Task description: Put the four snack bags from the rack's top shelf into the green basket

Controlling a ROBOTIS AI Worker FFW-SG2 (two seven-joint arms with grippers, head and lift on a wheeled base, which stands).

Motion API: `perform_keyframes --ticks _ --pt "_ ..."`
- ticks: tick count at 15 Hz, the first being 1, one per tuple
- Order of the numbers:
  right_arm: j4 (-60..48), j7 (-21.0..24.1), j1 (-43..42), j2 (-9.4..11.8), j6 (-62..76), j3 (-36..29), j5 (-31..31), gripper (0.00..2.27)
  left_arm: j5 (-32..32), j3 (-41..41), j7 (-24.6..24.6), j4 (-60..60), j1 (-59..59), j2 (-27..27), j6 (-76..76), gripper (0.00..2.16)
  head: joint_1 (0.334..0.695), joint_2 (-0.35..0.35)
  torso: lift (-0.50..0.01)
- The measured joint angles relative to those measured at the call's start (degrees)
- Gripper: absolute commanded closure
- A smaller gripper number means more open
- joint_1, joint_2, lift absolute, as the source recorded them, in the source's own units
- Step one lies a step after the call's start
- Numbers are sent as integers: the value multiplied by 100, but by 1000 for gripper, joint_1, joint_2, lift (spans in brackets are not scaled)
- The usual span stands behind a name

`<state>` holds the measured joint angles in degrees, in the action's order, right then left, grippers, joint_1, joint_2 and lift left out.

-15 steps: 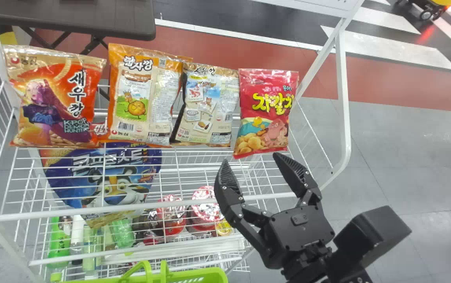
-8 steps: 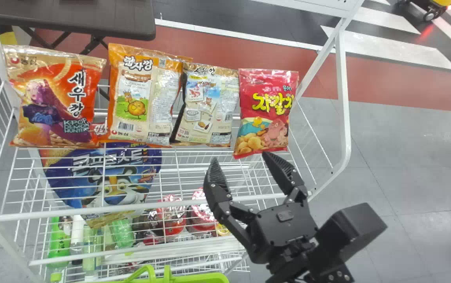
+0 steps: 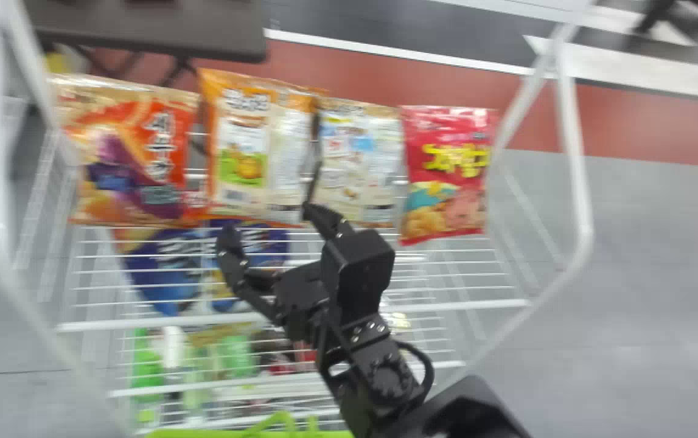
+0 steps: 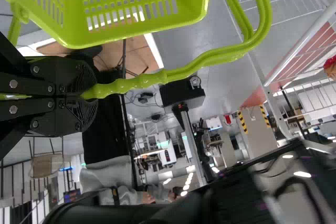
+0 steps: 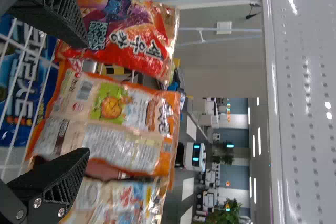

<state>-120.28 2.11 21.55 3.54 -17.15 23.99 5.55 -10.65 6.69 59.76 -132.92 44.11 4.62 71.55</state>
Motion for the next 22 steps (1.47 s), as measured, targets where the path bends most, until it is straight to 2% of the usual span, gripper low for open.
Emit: perform_keyframes --ticks 1,3,6,9,11,13,14,15,16,18,20,22 --pt "344 0 -330 -175 -17 131 28 110 -30 5 -16 5 -3 28 -7 2145 695 -39 0" --pt "1150 0 -1027 -331 -36 350 44 110 -74 20 -43 16 -16 67 -23 2145 695 21 0" --pt "2143 -28 -1827 -352 -43 446 -145 113 -97 71 -91 65 -55 83 -66 2145 695 52 0" --pt "2857 -81 -2583 -354 -4 614 -638 124 -145 116 -104 130 -144 130 -75 2145 695 74 0" --pt "3137 -80 -2930 -354 54 759 -770 215 -167 157 -113 186 -218 158 -75 2145 695 98 0" --pt "3375 -135 -3170 -354 103 840 -780 599 -201 197 -119 241 -289 182 -75 2145 695 102 0" --pt "3449 -256 -3241 -354 111 858 -780 1015 -220 204 -111 265 -316 190 -75 2145 695 106 0" --pt "3506 -447 -3303 -354 106 866 -772 1548 -246 209 -105 299 -347 194 -75 2145 695 113 0" --pt "3532 -617 -3341 -354 80 860 -770 1929 -266 210 -105 329 -371 194 -75 2145 695 126 0" --pt "3545 -942 -3375 -354 11 791 -768 2105 -305 204 -77 392 -417 190 -72 2145 695 129 0" --pt "3485 -1236 -3251 -354 -2 678 -756 2111 -370 163 -50 435 -461 190 -18 2145 695 133 0" --pt "3161 -1331 -2956 -354 -28 612 -676 2111 -397 69 -50 435 -472 186 5 2145 695 146 0"
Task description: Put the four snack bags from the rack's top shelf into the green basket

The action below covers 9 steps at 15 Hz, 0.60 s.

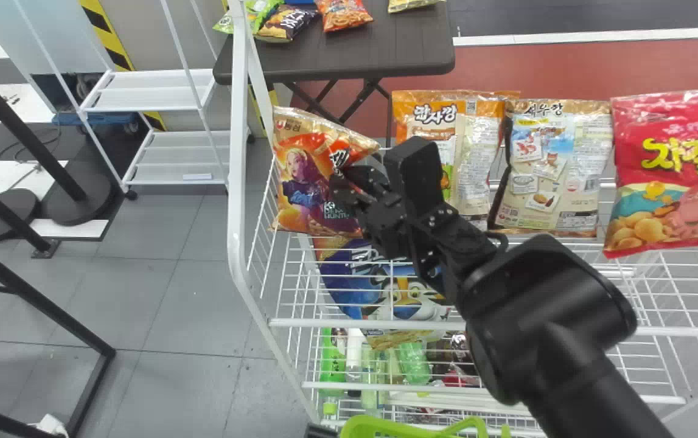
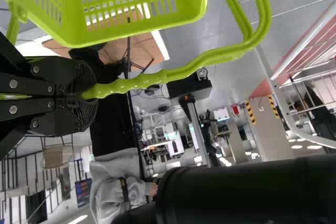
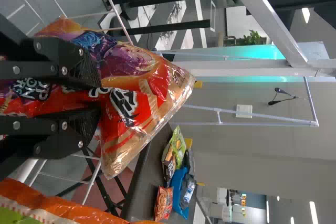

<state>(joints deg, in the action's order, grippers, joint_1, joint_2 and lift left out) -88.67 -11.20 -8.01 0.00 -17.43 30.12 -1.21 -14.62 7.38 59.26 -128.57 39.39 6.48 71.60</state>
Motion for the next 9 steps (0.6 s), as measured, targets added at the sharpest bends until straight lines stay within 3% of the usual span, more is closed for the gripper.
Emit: perform_keyframes --ticks 4,5,9 --pt "-1834 -11 1061 23 -651 -50 156 2108 -180 -465 3 -84 -2 -79 -11 2145 695 195 0" --pt "-2426 -6 1372 157 -872 -112 151 2108 -229 -565 -1 -105 -2 -98 -12 2145 695 195 0" --pt "-4518 48 2782 1112 -1565 -994 23 2108 -262 -651 -67 -154 -4 -142 -15 2145 695 6 0"
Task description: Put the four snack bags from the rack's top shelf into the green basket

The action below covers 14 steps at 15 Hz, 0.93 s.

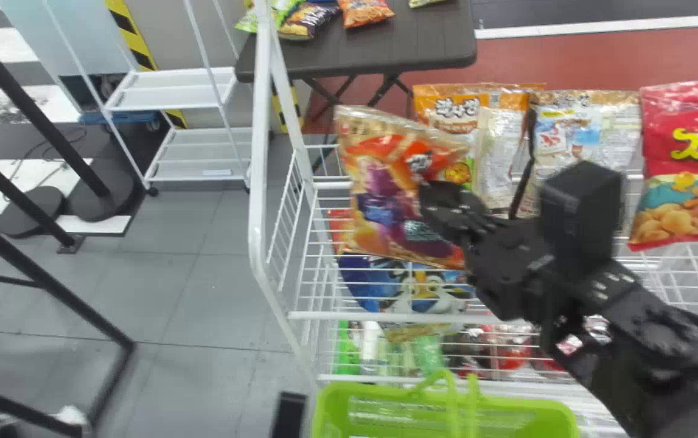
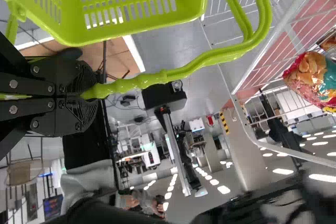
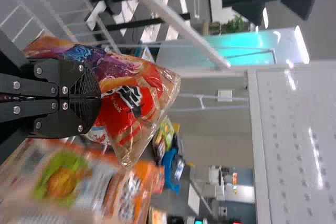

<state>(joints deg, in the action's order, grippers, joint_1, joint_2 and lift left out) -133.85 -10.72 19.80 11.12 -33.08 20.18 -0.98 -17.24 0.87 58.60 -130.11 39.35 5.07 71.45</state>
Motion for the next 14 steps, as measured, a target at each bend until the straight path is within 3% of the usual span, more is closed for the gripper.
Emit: perform_keyframes --ticks 2,3,5,7,10,14 --pt "-862 -112 913 373 -388 -773 -146 2108 18 35 -52 6 -40 -12 -10 2145 695 -116 0" --pt "-1241 -242 1399 471 -564 -1195 -206 2108 32 46 -66 16 -69 -25 -8 2145 695 -225 0" --pt "-1799 -521 2180 528 -856 -1967 -420 2108 51 49 -87 37 -114 -47 13 2145 695 -327 0" --pt "-2149 -842 2567 539 -1616 -2655 -821 2108 54 41 -112 46 -127 -72 22 2145 695 -350 0" --pt "-2293 -1374 2756 524 -2952 -3131 -1004 2108 54 18 -103 47 -99 -131 2 2145 695 -350 0" --pt "-2048 -2211 2860 268 -3756 -3461 -1691 2108 75 14 -82 45 -64 -222 -14 2148 695 -350 0"
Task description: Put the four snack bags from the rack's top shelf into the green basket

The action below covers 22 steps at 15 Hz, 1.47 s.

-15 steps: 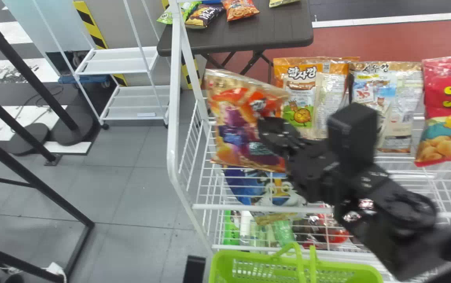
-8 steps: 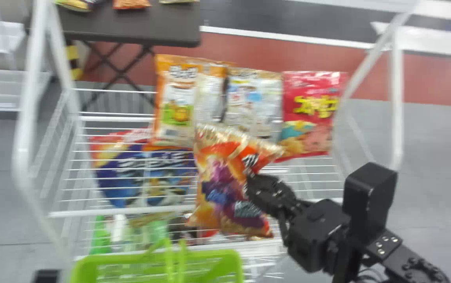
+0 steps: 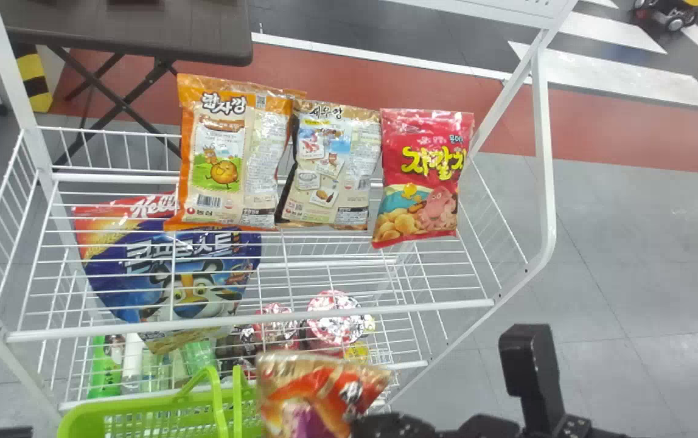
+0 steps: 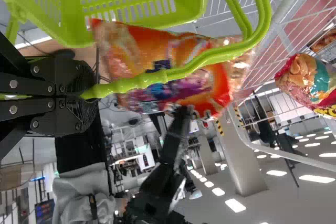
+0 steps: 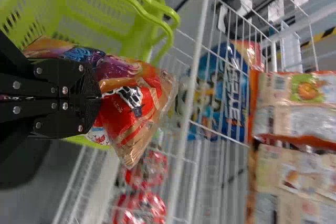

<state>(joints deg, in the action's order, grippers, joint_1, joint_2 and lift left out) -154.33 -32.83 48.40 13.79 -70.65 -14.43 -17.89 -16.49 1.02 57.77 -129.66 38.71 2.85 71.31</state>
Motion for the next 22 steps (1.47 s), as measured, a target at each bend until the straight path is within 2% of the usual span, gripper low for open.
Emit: perform_keyframes --ticks 2,7,10,14,15,16,17,22 --pt "290 -137 -37 -110 -125 82 -246 2108 25 27 1 -31 40 -18 -13 2145 695 -350 0" --pt "1242 -313 -421 -288 -184 535 -174 2007 44 47 33 -123 175 -23 -34 2145 695 -350 0" --pt "1331 -455 -490 -302 -489 695 -25 2007 62 72 40 -147 202 -29 -38 2148 695 -350 0" --pt "1137 -959 -487 -310 -1237 799 -50 1970 67 82 45 -156 225 -30 -49 2148 695 -350 0" --pt "1116 -918 -484 -336 -1230 822 -23 1318 68 84 48 -162 232 -30 -50 2148 695 -350 0" --pt "1139 -816 -508 -374 -1197 824 21 154 68 87 56 -173 242 -30 -51 2145 695 -350 0" --pt "1196 -743 -552 -395 -1173 806 56 -2 68 90 58 -175 251 -30 -51 2145 695 -350 0" --pt "1466 -475 -629 -406 -422 735 542 53 79 102 52 -197 260 -30 -54 2148 695 -350 0"
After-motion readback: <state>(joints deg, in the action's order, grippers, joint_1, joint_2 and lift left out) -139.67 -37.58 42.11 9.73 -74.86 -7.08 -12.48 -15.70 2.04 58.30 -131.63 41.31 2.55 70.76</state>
